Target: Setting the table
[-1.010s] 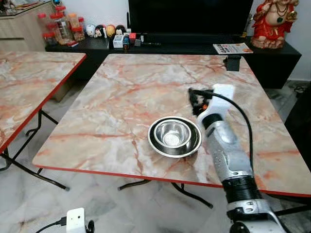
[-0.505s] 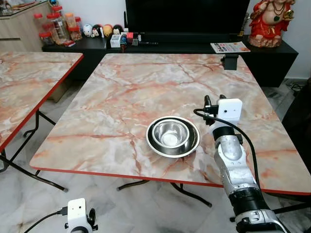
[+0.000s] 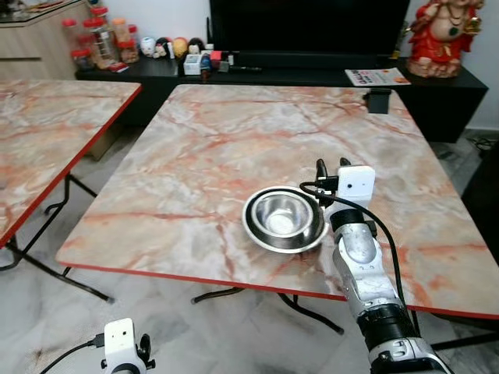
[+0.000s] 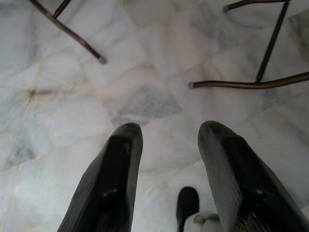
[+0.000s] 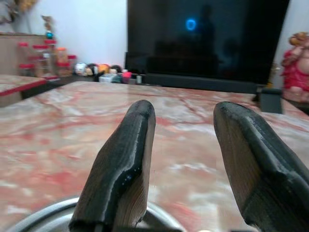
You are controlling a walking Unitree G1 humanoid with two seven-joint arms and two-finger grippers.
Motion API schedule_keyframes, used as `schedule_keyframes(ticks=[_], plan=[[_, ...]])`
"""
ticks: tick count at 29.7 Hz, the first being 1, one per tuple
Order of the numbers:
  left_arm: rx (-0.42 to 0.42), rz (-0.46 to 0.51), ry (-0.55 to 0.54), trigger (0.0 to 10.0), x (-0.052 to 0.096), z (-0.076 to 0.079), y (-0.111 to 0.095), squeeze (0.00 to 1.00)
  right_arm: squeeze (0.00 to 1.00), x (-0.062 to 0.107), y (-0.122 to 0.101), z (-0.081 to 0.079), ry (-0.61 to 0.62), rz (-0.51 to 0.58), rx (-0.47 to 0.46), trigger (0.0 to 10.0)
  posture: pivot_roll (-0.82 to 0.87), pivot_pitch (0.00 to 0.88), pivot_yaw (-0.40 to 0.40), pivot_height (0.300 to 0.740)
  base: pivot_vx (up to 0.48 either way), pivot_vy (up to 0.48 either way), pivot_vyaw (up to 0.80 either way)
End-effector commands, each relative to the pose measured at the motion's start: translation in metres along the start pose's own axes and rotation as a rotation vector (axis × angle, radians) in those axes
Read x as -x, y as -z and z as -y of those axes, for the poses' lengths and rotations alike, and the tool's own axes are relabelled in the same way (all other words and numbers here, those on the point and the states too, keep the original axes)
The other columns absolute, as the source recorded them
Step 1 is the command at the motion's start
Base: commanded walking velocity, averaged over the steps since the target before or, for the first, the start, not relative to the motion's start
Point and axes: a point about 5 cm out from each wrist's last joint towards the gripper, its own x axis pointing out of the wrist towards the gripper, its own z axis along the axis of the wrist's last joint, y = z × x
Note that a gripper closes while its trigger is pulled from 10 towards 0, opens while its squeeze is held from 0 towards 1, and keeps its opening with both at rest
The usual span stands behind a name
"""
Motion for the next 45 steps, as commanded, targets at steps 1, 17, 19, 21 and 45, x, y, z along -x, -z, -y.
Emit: schedule_keyframes(ticks=[1, 17, 19, 21, 45], plan=[[0.006, 0.0, -0.015, 10.0, 0.001, -0.004, 0.001, 0.0, 0.0, -0.003, -0.004, -0.005, -0.008, 0.016, -0.013, 10.0, 0.01, 0.0, 0.031, 0.732, 0.0, 0.48, 0.0], [-0.001, 0.007, -0.014, 10.0, 0.0, -0.006, -0.001, 0.0, 0.0, -0.005, -0.01, -0.011, -0.011, 0.046, -0.038, 10.0, 0.01, 0.0, 0.038, 0.732, 0.0, 0.48, 0.0], [0.0, 0.008, -0.014, 10.0, 0.0, -0.005, -0.001, 0.0, 0.0, -0.005, -0.01, -0.012, -0.014, 0.047, -0.038, 10.0, 0.01, 0.0, 0.037, 0.732, 0.0, 0.48, 0.0], [0.0, 0.009, -0.014, 10.0, 0.0, -0.005, -0.001, 0.0, 0.0, -0.005, -0.01, -0.013, -0.017, 0.047, -0.04, 10.0, 0.01, 0.0, 0.037, 0.732, 0.0, 0.48, 0.0], [0.005, 0.0, -0.018, 10.0, 0.001, -0.004, 0.001, 0.0, 0.0, 0.023, 0.043, -0.023, -0.098, -0.15, -0.028, 10.0, 0.02, 0.0, 0.017, 0.732, 0.0, 0.48, 0.0]])
